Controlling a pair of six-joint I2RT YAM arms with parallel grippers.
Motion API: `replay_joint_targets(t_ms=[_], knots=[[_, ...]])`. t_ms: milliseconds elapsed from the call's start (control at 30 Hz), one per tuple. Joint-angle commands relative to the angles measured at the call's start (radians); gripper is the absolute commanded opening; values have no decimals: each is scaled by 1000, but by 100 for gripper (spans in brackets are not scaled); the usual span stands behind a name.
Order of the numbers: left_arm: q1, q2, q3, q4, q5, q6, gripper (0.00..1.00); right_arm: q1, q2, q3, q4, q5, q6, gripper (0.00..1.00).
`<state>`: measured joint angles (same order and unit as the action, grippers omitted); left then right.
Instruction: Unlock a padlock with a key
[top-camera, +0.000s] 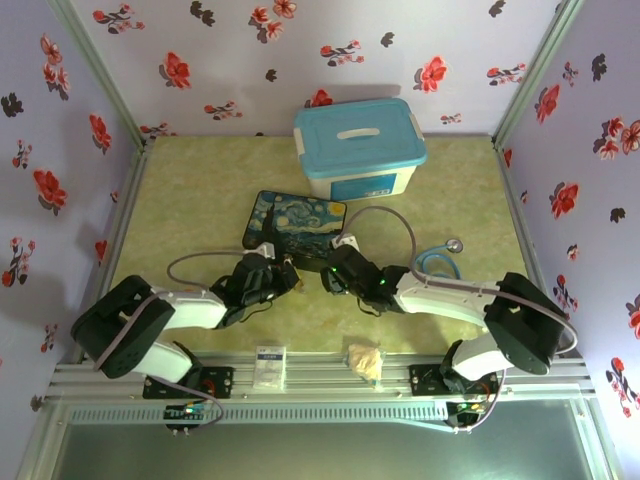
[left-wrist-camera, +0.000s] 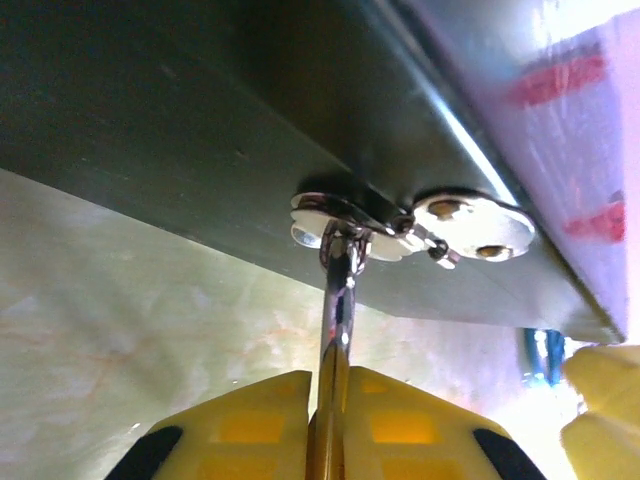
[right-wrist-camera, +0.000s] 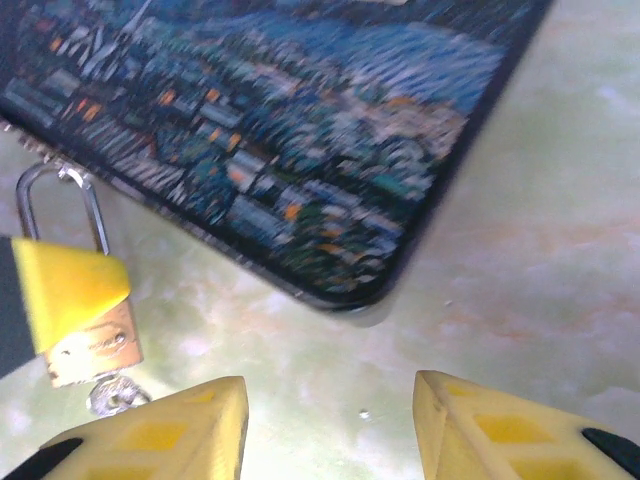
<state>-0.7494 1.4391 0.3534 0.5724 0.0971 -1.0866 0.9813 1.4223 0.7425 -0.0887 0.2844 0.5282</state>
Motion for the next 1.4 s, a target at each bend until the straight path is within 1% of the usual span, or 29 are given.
replay_joint_targets(t_ms=[0,67,267,400,600,700,867,967,1100,1200,1267,1367], knots=[[10,-16,47,-183,1,119,11,-7,-31,45,-49,108,9,46],[12,-7,62,-221,-9,141,14,-7,-27,50,-53,108,3,47],[8,27,83,-280,-42,183,17,-7,-25,55,-66,130,-9,47],[-33,6,126,-413,-135,244,19,-7,-24,61,-75,145,-18,47],[-56,14,129,-431,-168,256,23,-9,-12,72,-92,162,-28,47],[-84,12,145,-466,-209,266,23,-8,-6,77,-97,164,-30,47],[-99,19,156,-481,-226,274,23,-9,9,86,-106,170,-34,47],[-122,13,185,-552,-285,299,23,-8,7,90,-112,172,-37,47],[-162,12,247,-686,-397,346,23,-8,1,90,-115,181,-39,47],[-180,19,272,-727,-426,363,19,-8,8,95,-125,185,-40,47],[-188,24,282,-736,-430,366,19,-9,12,95,-133,187,-37,47],[-207,44,312,-766,-458,370,23,-8,15,87,-131,189,-32,47]])
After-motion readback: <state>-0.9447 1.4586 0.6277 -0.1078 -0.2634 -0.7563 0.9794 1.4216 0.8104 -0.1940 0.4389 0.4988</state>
